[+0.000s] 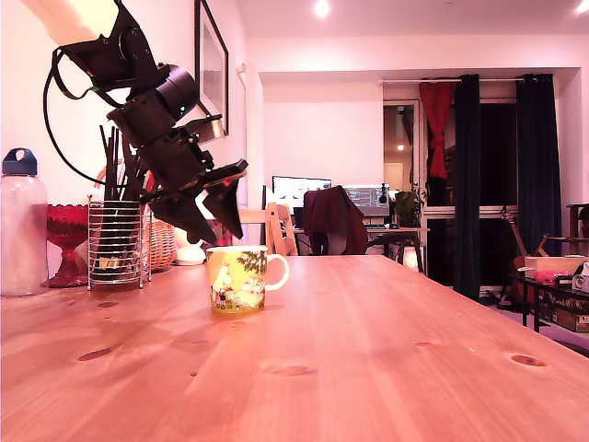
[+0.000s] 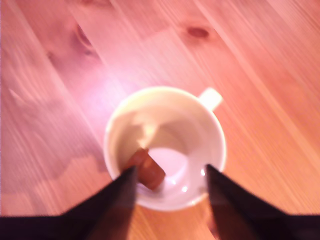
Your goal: Pick the coffee capsule and then drop it inside the coffee cup in front of you
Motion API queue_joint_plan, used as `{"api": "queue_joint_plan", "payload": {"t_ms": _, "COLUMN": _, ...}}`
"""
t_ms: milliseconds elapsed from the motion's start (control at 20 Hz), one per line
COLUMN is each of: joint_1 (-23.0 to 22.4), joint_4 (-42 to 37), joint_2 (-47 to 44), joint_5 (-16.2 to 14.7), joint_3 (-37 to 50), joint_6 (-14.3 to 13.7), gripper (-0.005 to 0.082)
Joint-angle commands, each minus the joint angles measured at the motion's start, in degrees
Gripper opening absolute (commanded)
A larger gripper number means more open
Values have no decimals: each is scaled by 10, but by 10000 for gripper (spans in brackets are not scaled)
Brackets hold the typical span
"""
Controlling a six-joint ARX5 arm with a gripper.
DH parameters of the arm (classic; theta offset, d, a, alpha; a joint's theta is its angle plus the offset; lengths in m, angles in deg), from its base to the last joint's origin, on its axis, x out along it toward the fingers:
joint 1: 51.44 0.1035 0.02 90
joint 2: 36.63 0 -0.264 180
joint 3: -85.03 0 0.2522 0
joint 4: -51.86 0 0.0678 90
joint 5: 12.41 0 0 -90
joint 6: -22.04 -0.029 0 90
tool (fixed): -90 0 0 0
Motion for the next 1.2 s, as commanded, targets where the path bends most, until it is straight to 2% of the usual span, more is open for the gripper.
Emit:
{"api": "queue_joint_plan", "payload": {"t_ms": 0, "joint_1": 3, "joint_4": 5, "joint_2": -8, "joint_5": -10, "joint_3": -10, "joint_6": 1, "gripper": -19}}
{"api": "queue_joint_plan", "payload": {"t_ms": 200, "joint_1": 7, "joint_4": 24, "joint_2": 23, "joint_5": -42, "joint_3": -10, "joint_6": 3, "gripper": -19}}
{"api": "queue_joint_plan", "payload": {"t_ms": 350, "joint_1": 8, "joint_4": 27, "joint_2": 47, "joint_5": -63, "joint_3": -10, "joint_6": 28, "gripper": -19}}
{"api": "queue_joint_plan", "payload": {"t_ms": 600, "joint_1": 7, "joint_4": 19, "joint_2": 77, "joint_5": -66, "joint_3": -10, "joint_6": 33, "gripper": -19}}
{"api": "queue_joint_plan", "payload": {"t_ms": 1150, "joint_1": 8, "joint_4": 44, "joint_2": 77, "joint_5": -75, "joint_3": -10, "joint_6": 38, "gripper": -19}}
